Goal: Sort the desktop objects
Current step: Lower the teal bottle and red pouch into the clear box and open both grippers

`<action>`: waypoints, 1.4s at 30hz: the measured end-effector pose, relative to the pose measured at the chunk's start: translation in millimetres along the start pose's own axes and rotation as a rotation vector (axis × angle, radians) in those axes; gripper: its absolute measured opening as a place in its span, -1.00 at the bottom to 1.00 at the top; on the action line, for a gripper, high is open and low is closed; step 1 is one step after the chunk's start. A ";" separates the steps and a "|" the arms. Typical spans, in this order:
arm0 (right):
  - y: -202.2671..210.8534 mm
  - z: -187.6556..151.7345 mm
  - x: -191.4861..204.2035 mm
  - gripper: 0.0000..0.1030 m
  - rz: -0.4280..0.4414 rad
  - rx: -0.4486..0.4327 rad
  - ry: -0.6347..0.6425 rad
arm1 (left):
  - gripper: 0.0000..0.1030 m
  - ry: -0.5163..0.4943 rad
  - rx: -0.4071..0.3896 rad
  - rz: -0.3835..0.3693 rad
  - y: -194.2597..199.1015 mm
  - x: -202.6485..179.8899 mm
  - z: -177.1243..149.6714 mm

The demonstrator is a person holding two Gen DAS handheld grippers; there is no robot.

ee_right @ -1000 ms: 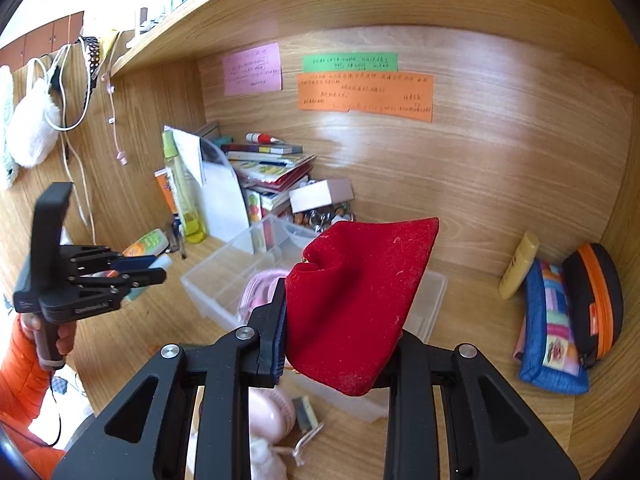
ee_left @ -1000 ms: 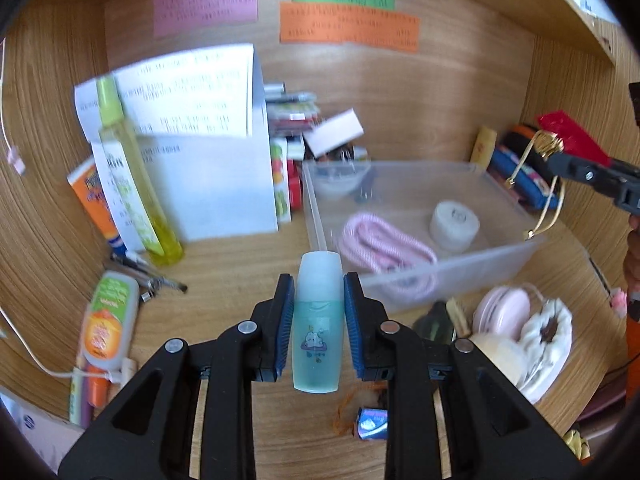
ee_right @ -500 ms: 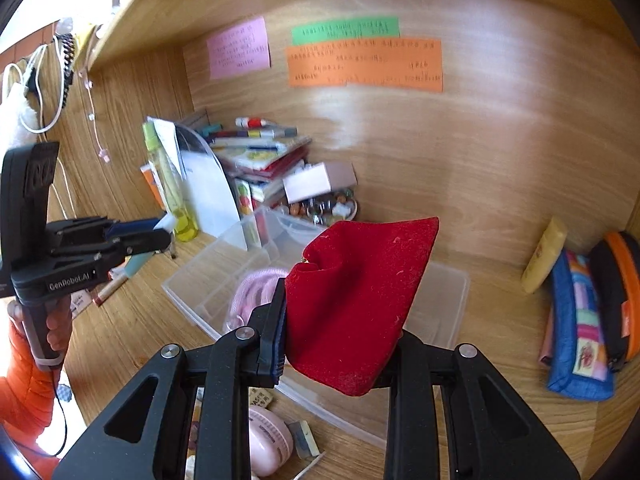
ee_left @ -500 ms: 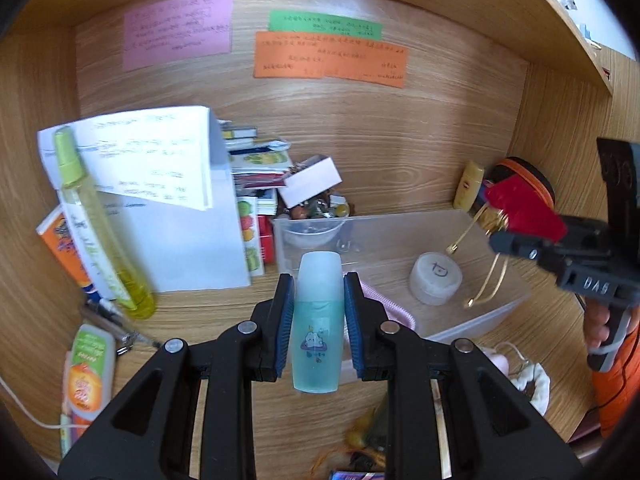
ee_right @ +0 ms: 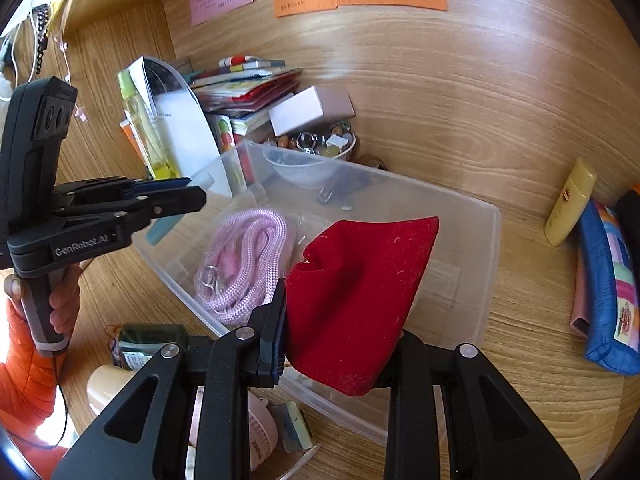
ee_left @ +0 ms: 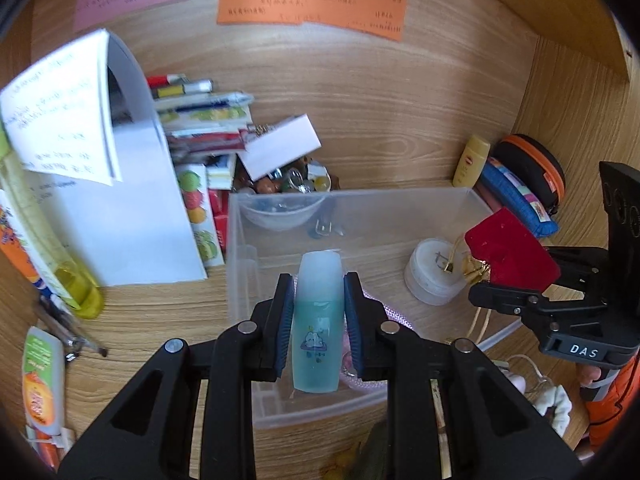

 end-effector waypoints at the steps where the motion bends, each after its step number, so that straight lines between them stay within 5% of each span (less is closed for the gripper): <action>1: -1.2 -0.6 0.0 -0.51 -0.001 0.000 0.001 | -0.53 0.004 0.009 0.002 -4.0 -0.3 -1.5; 10: -10.6 -2.8 8.9 -0.46 -0.040 0.016 0.059 | -0.53 -0.046 0.046 0.015 -18.0 -10.3 -11.4; 17: -7.2 1.4 4.0 0.12 -0.100 -0.010 0.073 | -0.50 -0.042 0.027 0.051 -18.5 -5.7 -12.3; 23: -0.7 2.8 5.2 0.50 -0.113 -0.029 0.083 | -0.24 -0.049 0.004 0.062 -14.4 -6.3 -10.5; 25: 1.6 4.9 6.9 0.59 -0.119 -0.036 0.086 | 0.13 -0.066 -0.019 0.086 -10.9 -7.2 -9.0; 36: 37.0 14.3 11.0 0.63 -0.164 -0.108 0.074 | 0.76 -0.084 -0.060 0.081 26.4 -9.6 -4.6; 42: 62.2 5.9 17.6 0.73 -0.191 -0.145 0.086 | 0.86 -0.040 -0.077 0.082 54.7 3.6 -8.5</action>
Point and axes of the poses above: each gripper's, at about its wrist camera, not at the fingertips, and y roughly against the way its jaws point, x to its left, z to its top, the point moved 10 cm from there along -y, roughly the way its jaws point, and after that the axes turned 6 degrees about z, right-handed, at the moved point
